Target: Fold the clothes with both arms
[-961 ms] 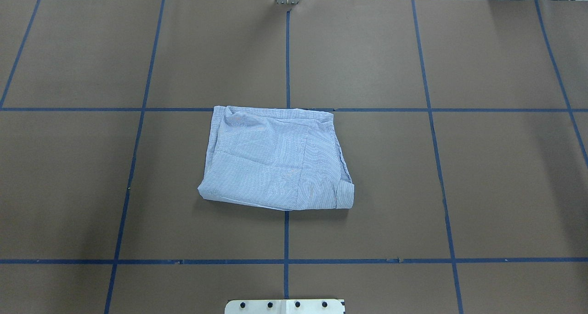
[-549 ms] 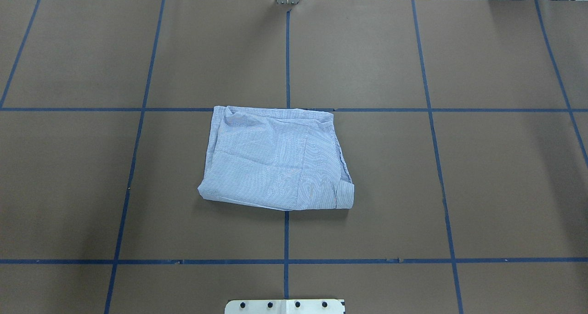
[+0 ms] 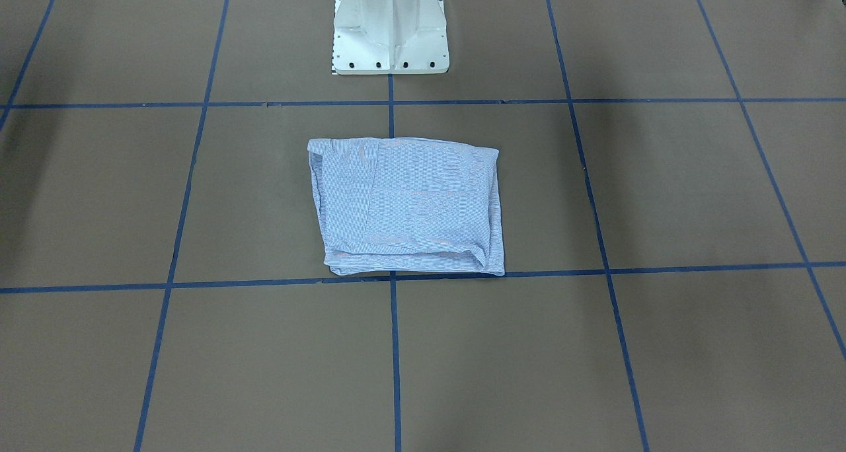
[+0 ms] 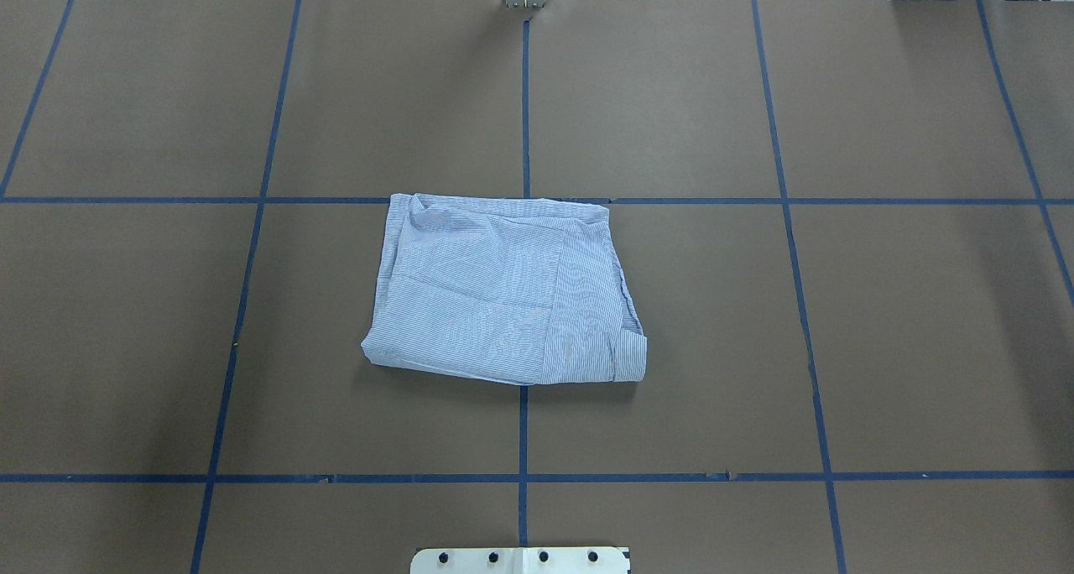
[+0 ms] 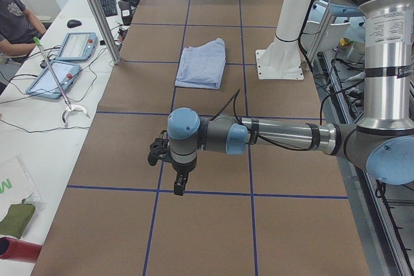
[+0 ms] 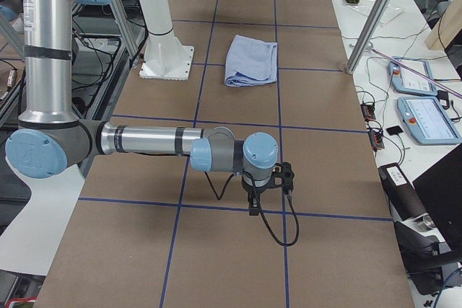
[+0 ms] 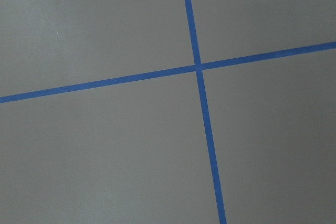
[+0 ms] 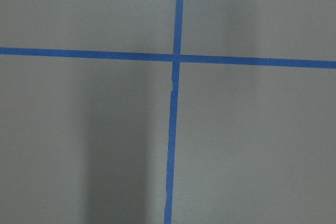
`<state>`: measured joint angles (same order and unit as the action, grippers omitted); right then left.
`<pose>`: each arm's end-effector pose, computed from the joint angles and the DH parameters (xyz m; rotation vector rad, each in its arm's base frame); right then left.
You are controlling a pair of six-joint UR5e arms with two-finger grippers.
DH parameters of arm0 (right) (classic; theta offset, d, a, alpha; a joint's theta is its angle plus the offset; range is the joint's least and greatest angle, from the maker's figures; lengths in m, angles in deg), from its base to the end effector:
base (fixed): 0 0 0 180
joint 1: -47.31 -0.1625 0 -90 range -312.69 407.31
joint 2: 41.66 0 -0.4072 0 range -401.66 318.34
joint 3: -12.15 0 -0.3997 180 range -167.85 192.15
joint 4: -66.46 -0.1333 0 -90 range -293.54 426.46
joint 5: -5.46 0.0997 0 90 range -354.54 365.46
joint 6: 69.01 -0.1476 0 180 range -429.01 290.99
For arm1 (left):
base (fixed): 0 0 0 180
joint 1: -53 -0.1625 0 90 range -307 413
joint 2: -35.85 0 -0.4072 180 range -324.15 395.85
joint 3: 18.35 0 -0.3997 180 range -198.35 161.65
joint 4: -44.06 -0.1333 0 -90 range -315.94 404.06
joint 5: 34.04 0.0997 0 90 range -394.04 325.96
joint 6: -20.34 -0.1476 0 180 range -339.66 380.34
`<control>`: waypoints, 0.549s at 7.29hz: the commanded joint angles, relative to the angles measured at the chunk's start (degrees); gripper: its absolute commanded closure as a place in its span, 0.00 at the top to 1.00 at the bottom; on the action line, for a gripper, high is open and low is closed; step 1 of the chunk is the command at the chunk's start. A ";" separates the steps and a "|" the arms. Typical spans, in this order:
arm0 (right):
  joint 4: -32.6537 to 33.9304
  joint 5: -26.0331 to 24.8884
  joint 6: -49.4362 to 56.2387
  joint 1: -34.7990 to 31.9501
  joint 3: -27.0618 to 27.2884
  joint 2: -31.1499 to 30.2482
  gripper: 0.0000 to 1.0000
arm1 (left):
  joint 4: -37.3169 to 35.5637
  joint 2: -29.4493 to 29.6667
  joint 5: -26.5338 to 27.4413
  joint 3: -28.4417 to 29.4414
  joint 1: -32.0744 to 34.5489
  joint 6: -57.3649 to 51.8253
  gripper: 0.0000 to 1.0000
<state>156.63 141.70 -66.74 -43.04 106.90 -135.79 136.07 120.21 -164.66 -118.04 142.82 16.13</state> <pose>0.0296 -0.4707 0.6656 0.0259 -0.8067 -0.0348 -0.0357 -0.4698 0.6404 0.1262 0.7046 0.1108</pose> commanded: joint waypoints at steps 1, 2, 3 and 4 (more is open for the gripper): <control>0.00 -0.01 0.01 0.00 0.00 0.00 1.00 | -0.08 -0.15 -0.42 0.12 0.00 5.31 1.00; 0.00 -0.01 0.01 0.00 0.00 0.00 1.00 | 0.01 -0.33 -1.30 -0.14 0.09 5.96 1.00; -0.09 -0.01 0.01 0.00 0.00 0.00 1.00 | 0.01 -0.33 -1.30 0.03 0.00 5.97 1.00; 0.00 -0.10 0.01 0.00 0.00 0.09 1.00 | 0.01 -0.33 -1.30 0.03 0.00 5.97 1.00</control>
<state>156.59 141.67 -66.73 -43.05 106.90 -135.77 136.07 119.91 -165.85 -118.04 142.85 21.85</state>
